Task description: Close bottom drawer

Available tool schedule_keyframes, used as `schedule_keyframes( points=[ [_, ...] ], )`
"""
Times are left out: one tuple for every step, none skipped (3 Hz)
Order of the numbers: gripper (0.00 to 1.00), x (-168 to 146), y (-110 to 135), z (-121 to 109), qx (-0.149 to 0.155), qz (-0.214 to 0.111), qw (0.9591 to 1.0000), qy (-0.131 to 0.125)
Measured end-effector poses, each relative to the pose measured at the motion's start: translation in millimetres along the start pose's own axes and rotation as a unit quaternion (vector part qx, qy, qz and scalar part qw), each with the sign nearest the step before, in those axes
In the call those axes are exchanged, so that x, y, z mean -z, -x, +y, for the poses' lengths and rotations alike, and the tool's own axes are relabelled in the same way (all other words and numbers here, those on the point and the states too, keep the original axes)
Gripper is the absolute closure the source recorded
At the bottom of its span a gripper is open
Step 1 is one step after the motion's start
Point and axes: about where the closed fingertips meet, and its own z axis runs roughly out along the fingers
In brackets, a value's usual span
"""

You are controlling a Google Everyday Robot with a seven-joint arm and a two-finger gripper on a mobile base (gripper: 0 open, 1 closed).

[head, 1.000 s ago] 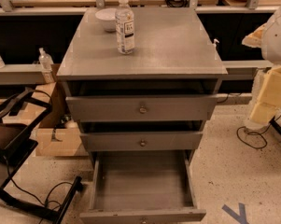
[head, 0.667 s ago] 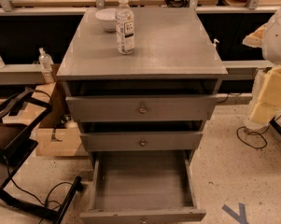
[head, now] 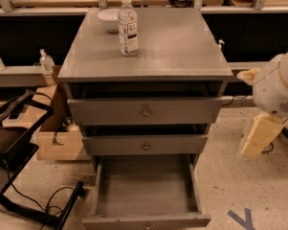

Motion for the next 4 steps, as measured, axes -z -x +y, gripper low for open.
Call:
schedule_keyframes(
  points=[
    [0.00, -61, -12, 4, 0.014, -0.009, 0.9998, -0.010],
    [0.00, -115, -22, -7, 0.014, -0.010, 0.9994, -0.030],
    [0.00, -113, -19, -14, 0.015, -0.014, 0.9988, -0.044],
    [0.00, -112, -20, -13, 0.015, -0.014, 0.9989, -0.043]
  ],
)
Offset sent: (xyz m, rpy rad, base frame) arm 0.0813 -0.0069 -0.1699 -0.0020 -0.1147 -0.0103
